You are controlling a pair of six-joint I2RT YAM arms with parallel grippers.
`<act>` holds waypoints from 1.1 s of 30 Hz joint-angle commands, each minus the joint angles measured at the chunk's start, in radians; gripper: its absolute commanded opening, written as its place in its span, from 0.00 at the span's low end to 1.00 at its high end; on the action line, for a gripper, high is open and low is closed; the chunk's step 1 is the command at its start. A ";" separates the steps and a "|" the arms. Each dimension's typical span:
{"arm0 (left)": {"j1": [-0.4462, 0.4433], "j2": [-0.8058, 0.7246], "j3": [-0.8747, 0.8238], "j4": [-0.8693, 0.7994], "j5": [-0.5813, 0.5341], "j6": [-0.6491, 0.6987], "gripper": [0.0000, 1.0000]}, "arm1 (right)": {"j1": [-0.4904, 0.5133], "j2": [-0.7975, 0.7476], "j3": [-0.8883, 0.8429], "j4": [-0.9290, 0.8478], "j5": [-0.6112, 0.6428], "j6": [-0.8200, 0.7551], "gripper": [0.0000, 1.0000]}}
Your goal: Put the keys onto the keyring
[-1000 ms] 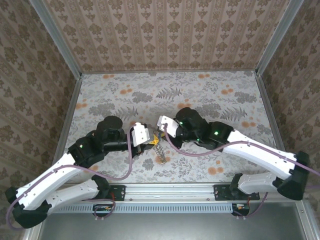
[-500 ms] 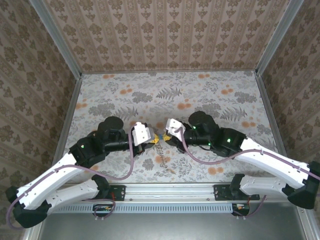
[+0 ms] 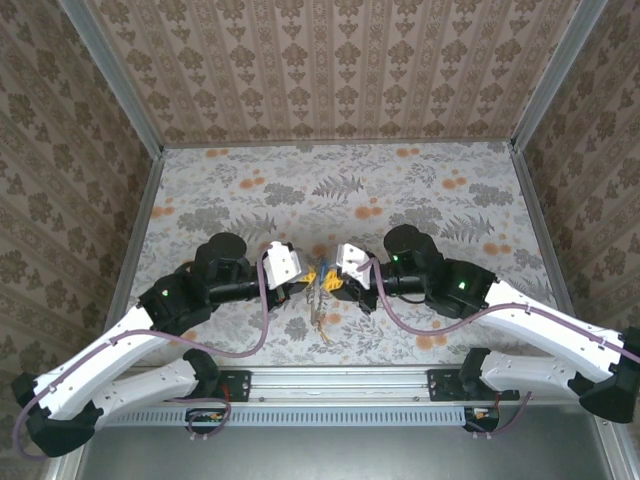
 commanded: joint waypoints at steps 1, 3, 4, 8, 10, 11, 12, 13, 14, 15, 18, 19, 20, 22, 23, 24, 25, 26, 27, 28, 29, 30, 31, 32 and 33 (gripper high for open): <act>0.014 -0.041 -0.008 0.029 -0.036 -0.026 0.00 | -0.080 0.082 0.069 -0.149 0.174 0.061 0.00; 0.017 -0.054 -0.010 0.021 -0.054 -0.027 0.00 | -0.106 0.144 0.115 -0.250 0.251 0.077 0.00; 0.018 -0.056 -0.010 0.017 -0.060 -0.026 0.00 | -0.110 0.177 0.139 -0.292 0.283 0.078 0.00; 0.019 -0.058 -0.010 0.018 -0.057 -0.025 0.00 | -0.113 0.181 0.130 -0.280 0.281 0.092 0.00; 0.020 -0.061 -0.015 0.024 -0.058 -0.022 0.00 | -0.150 0.224 0.153 -0.322 0.303 0.088 0.00; 0.022 -0.064 -0.018 0.027 -0.058 -0.021 0.00 | -0.146 0.241 0.191 -0.367 0.265 0.077 0.00; 0.024 -0.067 -0.019 0.027 -0.058 -0.022 0.00 | -0.116 0.228 0.205 -0.369 0.216 0.059 0.00; 0.027 -0.068 -0.018 0.028 -0.057 -0.022 0.00 | -0.085 0.195 0.179 -0.319 0.252 0.058 0.00; 0.029 -0.070 -0.018 0.028 -0.055 -0.021 0.00 | -0.088 0.184 0.154 -0.289 0.307 0.056 0.00; 0.032 -0.073 -0.021 0.031 -0.052 -0.021 0.00 | -0.123 0.208 0.152 -0.305 0.331 0.067 0.00; 0.041 -0.083 -0.028 0.042 -0.052 -0.022 0.00 | -0.187 0.316 0.228 -0.425 0.181 0.097 0.00; 0.041 -0.084 -0.027 0.040 -0.053 -0.025 0.00 | -0.159 0.325 0.221 -0.410 0.195 0.109 0.00; 0.042 -0.086 -0.028 0.037 -0.054 -0.025 0.00 | -0.156 0.329 0.221 -0.419 0.224 0.114 0.00; 0.042 -0.091 -0.031 0.036 -0.054 -0.027 0.00 | -0.183 0.384 0.230 -0.463 0.293 0.113 0.00; 0.042 -0.095 -0.034 0.037 -0.056 -0.028 0.00 | -0.187 0.383 0.229 -0.467 0.287 0.110 0.00; 0.042 -0.098 -0.037 0.036 -0.056 -0.029 0.00 | -0.186 0.367 0.219 -0.451 0.257 0.110 0.00; 0.042 -0.099 -0.036 0.034 -0.056 -0.029 0.00 | -0.186 0.347 0.205 -0.425 0.215 0.123 0.00; 0.042 -0.102 -0.037 0.033 -0.058 -0.030 0.00 | -0.188 0.343 0.192 -0.403 0.198 0.136 0.00; 0.042 -0.103 -0.035 0.031 -0.060 -0.027 0.00 | -0.191 0.342 0.184 -0.393 0.193 0.143 0.00; 0.042 -0.105 -0.035 0.031 -0.061 -0.027 0.00 | -0.196 0.342 0.179 -0.395 0.190 0.146 0.00; 0.042 -0.107 -0.035 0.030 -0.061 -0.029 0.00 | -0.202 0.353 0.180 -0.408 0.183 0.152 0.00; 0.042 -0.109 -0.036 0.030 -0.064 -0.029 0.00 | -0.210 0.381 0.182 -0.425 0.179 0.159 0.00; 0.042 -0.112 -0.037 0.029 -0.065 -0.031 0.00 | -0.216 0.402 0.181 -0.440 0.172 0.166 0.00; 0.042 -0.115 -0.037 0.026 -0.070 -0.033 0.00 | -0.221 0.420 0.179 -0.457 0.160 0.173 0.00; 0.042 -0.118 -0.037 0.024 -0.073 -0.035 0.00 | -0.225 0.437 0.174 -0.468 0.143 0.186 0.00</act>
